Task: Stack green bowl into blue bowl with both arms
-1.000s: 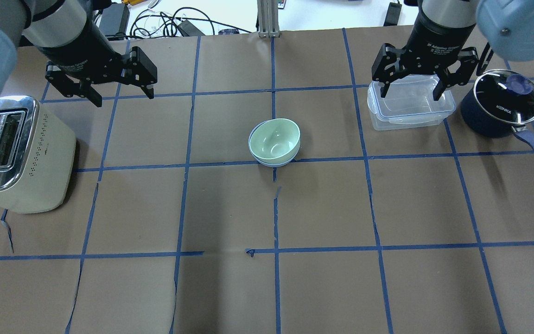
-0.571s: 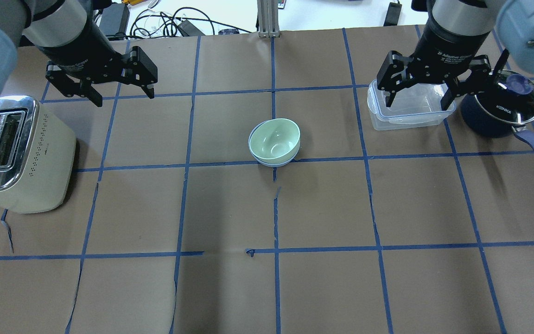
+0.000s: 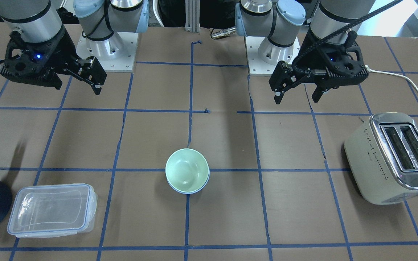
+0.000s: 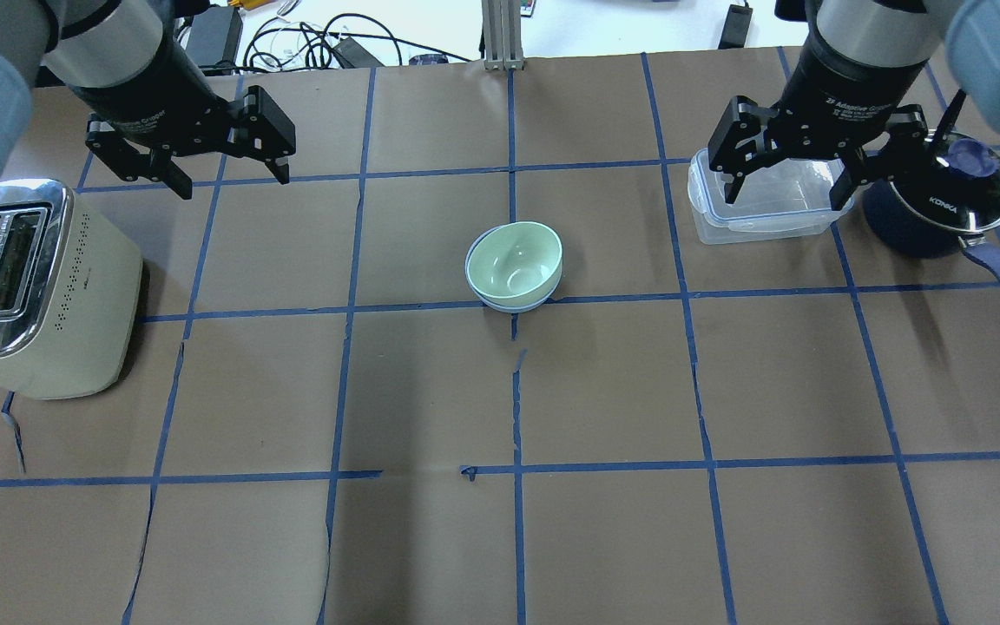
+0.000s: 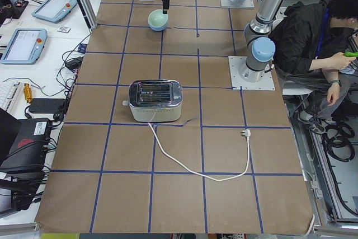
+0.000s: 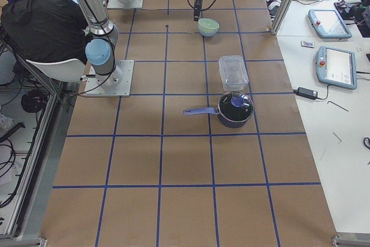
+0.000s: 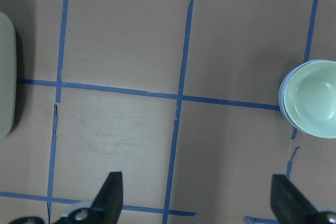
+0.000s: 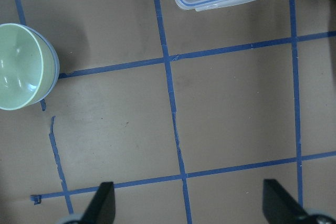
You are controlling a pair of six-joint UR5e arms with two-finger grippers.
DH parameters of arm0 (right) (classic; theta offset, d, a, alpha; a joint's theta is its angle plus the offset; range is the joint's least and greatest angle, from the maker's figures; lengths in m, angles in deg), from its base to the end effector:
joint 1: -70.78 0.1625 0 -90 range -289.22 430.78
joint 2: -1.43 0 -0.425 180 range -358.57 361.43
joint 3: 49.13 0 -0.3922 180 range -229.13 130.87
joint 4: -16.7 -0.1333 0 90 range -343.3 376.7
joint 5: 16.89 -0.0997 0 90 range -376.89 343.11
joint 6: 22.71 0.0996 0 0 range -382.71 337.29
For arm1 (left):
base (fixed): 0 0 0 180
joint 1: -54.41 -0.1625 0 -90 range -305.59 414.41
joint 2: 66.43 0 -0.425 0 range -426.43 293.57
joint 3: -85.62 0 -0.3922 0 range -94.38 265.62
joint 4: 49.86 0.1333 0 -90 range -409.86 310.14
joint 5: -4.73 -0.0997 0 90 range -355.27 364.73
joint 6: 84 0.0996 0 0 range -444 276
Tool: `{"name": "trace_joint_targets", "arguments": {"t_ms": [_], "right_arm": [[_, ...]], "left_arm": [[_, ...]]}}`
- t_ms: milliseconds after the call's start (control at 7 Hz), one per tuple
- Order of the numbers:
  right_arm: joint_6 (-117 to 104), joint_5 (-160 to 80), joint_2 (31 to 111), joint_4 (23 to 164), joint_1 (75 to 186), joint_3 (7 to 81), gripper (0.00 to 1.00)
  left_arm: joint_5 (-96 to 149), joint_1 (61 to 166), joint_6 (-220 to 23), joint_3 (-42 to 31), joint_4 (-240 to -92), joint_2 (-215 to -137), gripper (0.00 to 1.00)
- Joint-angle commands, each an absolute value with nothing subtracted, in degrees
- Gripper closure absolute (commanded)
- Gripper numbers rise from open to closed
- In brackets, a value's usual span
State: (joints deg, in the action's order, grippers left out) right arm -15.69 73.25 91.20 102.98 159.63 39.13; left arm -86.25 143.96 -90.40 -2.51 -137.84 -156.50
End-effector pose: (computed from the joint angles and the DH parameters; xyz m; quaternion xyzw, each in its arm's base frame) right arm 0.1232 -0.4921 0.4945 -0.0712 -0.9973 -0.0192 0.0022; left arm -0.1277 -0.4997 0.5071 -0.0600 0.9976 -0.0337 0.0068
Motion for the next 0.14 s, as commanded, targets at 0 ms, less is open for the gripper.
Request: {"name": "trace_joint_targets", "arguments": {"t_ms": [0], "right_arm": [[-15.7, 73.2, 91.2, 103.2, 159.6, 39.0, 0.0]], "left_arm": [[-86.3, 143.6, -90.3, -2.6, -137.8, -156.6, 0.0]]}}
